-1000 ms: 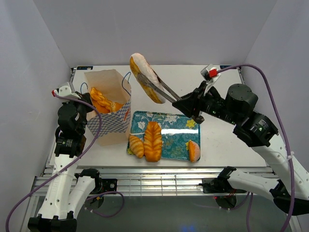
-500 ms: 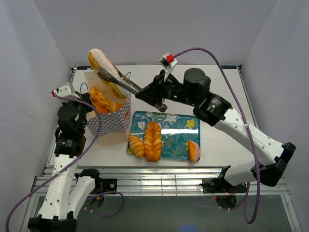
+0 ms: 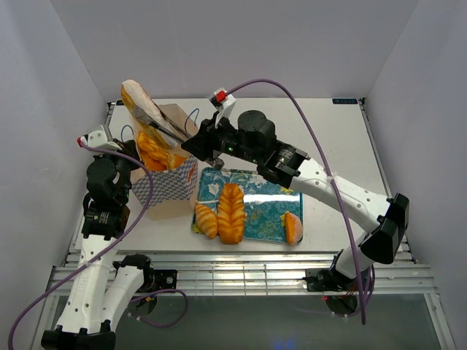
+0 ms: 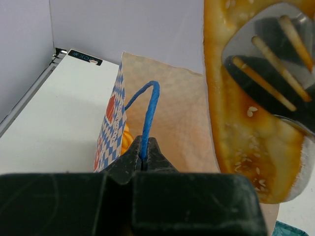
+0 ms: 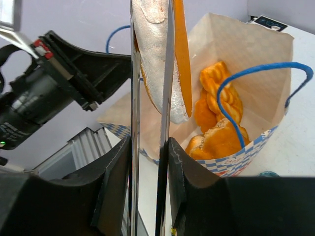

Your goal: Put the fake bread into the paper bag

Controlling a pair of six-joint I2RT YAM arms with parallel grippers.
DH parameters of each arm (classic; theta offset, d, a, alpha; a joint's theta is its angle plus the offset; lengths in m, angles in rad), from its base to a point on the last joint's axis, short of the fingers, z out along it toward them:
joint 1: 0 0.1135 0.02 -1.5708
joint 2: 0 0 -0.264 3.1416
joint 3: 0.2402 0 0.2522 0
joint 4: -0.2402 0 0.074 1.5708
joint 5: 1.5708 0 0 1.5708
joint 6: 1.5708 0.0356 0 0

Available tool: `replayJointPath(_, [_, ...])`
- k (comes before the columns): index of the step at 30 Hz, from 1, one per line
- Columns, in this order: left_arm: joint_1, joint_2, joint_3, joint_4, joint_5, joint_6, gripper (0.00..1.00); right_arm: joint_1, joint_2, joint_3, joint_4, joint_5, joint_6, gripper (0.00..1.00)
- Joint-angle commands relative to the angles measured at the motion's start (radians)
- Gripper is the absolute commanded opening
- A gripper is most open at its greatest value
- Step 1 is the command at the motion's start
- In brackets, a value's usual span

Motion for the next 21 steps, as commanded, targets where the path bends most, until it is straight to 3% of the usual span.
replayJointPath(1, [-0.004,-0.015,-0.008,0.002,-0.008,0.008,0.00,-0.003,-0.029,-0.030,0.142,0.067,-0.017,0.34])
replayJointPath(7, [-0.007,-0.015,-0.006,0.002,-0.005,0.008,0.00,0.005,-0.039,-0.107,0.118,0.078,-0.008,0.37])
replayJointPath(14, [-0.006,-0.010,-0.006,0.002,-0.001,0.010,0.00,0.028,-0.073,-0.144,0.072,0.109,-0.007,0.51])
replayJointPath(21, [-0.006,-0.010,-0.008,0.000,-0.001,0.010,0.00,0.033,-0.090,-0.130,0.060,0.113,-0.007,0.55])
